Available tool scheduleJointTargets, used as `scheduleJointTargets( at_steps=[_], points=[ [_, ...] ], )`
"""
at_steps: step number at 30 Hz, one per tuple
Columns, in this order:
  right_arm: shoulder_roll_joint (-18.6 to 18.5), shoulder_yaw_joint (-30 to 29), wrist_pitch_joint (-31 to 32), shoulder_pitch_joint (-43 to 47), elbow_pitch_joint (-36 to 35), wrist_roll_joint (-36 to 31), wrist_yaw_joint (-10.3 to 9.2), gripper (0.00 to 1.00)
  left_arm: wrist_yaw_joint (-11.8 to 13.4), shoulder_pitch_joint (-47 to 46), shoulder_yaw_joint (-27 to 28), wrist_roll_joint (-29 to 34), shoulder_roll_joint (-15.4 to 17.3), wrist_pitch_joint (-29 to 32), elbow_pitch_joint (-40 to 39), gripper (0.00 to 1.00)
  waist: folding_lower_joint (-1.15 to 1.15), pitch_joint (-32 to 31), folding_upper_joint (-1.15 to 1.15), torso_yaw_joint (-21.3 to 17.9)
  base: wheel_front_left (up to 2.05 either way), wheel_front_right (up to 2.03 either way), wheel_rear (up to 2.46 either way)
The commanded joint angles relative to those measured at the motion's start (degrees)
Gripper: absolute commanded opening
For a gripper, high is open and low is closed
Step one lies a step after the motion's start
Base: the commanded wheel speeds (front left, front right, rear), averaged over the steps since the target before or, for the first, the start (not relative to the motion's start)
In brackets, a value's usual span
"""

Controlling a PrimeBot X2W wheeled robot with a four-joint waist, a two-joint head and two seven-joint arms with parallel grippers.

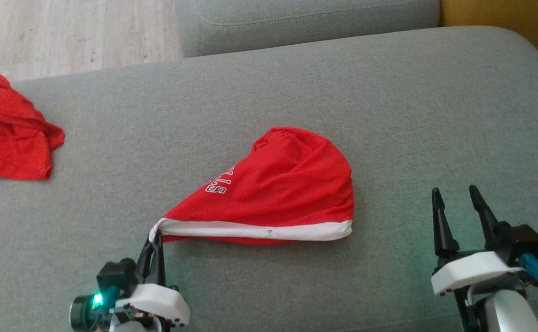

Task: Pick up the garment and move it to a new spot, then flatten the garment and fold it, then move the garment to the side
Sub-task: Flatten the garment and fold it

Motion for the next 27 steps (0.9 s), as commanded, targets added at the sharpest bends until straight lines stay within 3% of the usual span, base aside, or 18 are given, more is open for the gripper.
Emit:
scheduleJointTargets(
  at_steps=[1, 10, 12, 13, 14, 27],
  points=[
    [-0.2, 1.4, -0.8, -1.7, -1.3, -0.4, 0.21, 1.0, 0.4, -0.5, 2.7, 0.6, 0.8, -0.7, -1.3, 0.0, 0.0, -0.1, 0.0, 0.0, 0.0, 0.0, 0.0],
    [-0.2, 1.2, -1.0, -1.9, 0.1, -0.4, 0.21, 1.0, 1.2, 0.0, 5.2, 2.5, 0.3, -0.7, 0.7, 0.0, 0.0, -0.7, 0.0, 0.0, 0.0, 0.0, 0.0],
    [-0.2, 1.1, -1.1, -1.9, 0.2, -0.5, 0.21, 1.0, 0.9, 0.2, 5.7, 2.6, 0.0, -0.7, 0.6, 0.46, 0.0, -0.9, 0.0, 0.1, 0.0, 0.0, 0.0],
    [-0.2, 1.1, -1.1, -1.8, 0.3, -0.5, 0.21, 1.0, 0.7, 0.4, 5.9, 2.7, -0.1, -0.7, 0.5, 0.84, 0.0, -1.0, 0.0, 0.1, 0.0, 0.0, 0.0],
    [-0.2, 1.1, -1.1, -1.8, 0.3, -0.4, 0.21, 1.0, 0.5, 0.6, 6.2, 2.8, -0.3, -0.7, 0.3, 1.0, 0.0, -1.1, 0.0, 0.2, 0.0, 0.0, 0.0],
    [-0.2, 1.1, -1.3, -1.3, 1.0, -0.2, 0.21, 1.0, -2.0, 4.2, 9.2, 5.2, -1.3, -0.7, -5.4, 1.0, 0.0, -2.9, 0.0, 1.8, 0.0, 0.0, 0.0]
  ],
)
